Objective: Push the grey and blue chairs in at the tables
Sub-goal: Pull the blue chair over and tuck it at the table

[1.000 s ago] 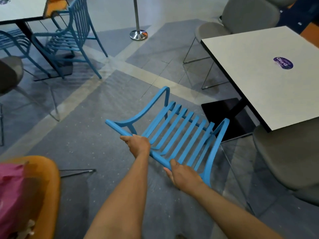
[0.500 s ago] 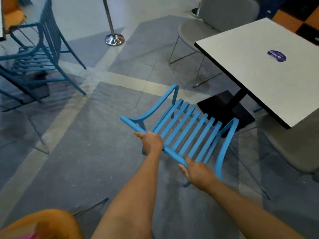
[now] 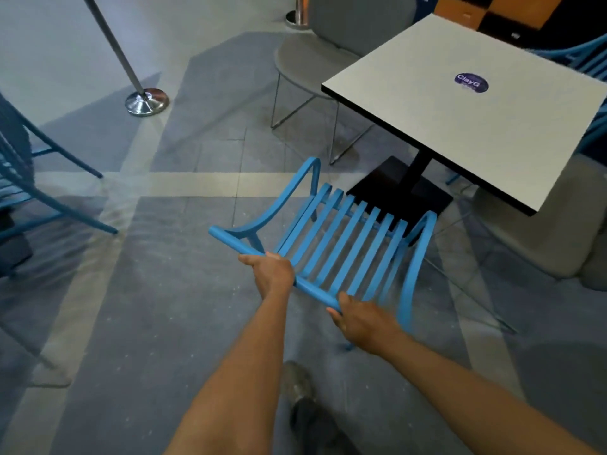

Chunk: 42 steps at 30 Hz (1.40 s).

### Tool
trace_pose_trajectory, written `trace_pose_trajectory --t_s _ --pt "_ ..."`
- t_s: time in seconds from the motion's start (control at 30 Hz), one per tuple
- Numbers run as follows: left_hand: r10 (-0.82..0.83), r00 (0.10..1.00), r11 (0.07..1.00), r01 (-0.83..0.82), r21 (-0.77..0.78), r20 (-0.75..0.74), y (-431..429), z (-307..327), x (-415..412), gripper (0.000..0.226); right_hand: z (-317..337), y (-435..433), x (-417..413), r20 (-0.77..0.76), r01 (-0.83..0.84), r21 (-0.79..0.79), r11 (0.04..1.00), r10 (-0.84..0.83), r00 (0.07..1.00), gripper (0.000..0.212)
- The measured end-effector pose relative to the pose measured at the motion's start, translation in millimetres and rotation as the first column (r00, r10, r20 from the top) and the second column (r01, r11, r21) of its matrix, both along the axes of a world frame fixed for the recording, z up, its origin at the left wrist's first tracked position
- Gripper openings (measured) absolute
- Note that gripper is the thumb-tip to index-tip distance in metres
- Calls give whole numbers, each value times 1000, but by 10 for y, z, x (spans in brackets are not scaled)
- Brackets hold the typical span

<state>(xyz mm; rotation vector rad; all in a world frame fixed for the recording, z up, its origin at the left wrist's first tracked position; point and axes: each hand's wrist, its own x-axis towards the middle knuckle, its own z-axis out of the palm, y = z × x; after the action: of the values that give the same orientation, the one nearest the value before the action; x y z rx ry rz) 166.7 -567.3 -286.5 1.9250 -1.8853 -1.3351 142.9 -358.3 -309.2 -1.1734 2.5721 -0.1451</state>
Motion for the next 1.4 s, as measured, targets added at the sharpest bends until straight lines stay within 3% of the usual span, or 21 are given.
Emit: trace_pose_trajectory --t_s 0.17,0.3,0.43,0.57,0.73,0.77,0.8,0.87,0.97,1.03,1.07,1.13,1.23,1.3,1.4 --pt "-68 998 997 68 -30 -12 -434 -121 -238 75 -126 -390 -76 -1 74 -5 997 -74 997 84" --pt "-152 988 988 152 -6 -1 -735 -130 -350 76 -97 -637 -110 22 121 2 993 -121 992 79" --pt "-198 980 980 198 -16 12 -939 -98 -459 77 41 -842 -200 70 151 12 988 -152 986 92" --pt "-259 965 966 257 35 41 -1033 -21 -473 80 154 -911 -205 61 152 37 988 -154 986 66" --pt "-426 903 903 420 87 53 -1276 72 -402 82 179 -966 -179 3 202 21 979 -202 979 77" --pt "-535 843 844 529 89 56 -1375 83 -335 78 181 -972 -152 -15 238 26 971 -237 971 83" --pt "-702 704 712 697 81 108 -1493 109 -266 75 172 -978 -111 -38 282 30 959 -281 959 88" --pt "-884 322 347 938 14 339 -1784 174 -171 64 145 -1044 -4 -101 395 22 919 -391 915 91" --pt "-888 119 19 975 -221 444 -2069 312 -223 66 160 -1220 105 -158 507 9 862 -500 852 89" --pt "-876 -66 -282 874 -396 478 -2183 377 -335 54 211 -1325 129 -151 551 38 834 -540 828 83" --pt "-867 -141 -378 810 -447 479 -2216 382 -393 49 235 -1359 144 -139 569 53 820 -559 818 78" --pt "-830 -267 -495 758 -426 489 -2251 355 -487 49 256 -1457 211 -148 620 56 782 -608 780 70" --pt "-793 -397 -584 714 -387 463 -2196 208 -513 50 227 -1594 337 -237 709 62 702 -680 694 60" --pt "-773 -420 -610 698 -375 476 -2155 122 -494 49 211 -1668 371 -270 735 84 673 -695 667 56" --pt "-767 -385 -621 649 -440 513 -2148 8 -488 47 254 -1712 361 -282 739 67 670 -698 659 47"
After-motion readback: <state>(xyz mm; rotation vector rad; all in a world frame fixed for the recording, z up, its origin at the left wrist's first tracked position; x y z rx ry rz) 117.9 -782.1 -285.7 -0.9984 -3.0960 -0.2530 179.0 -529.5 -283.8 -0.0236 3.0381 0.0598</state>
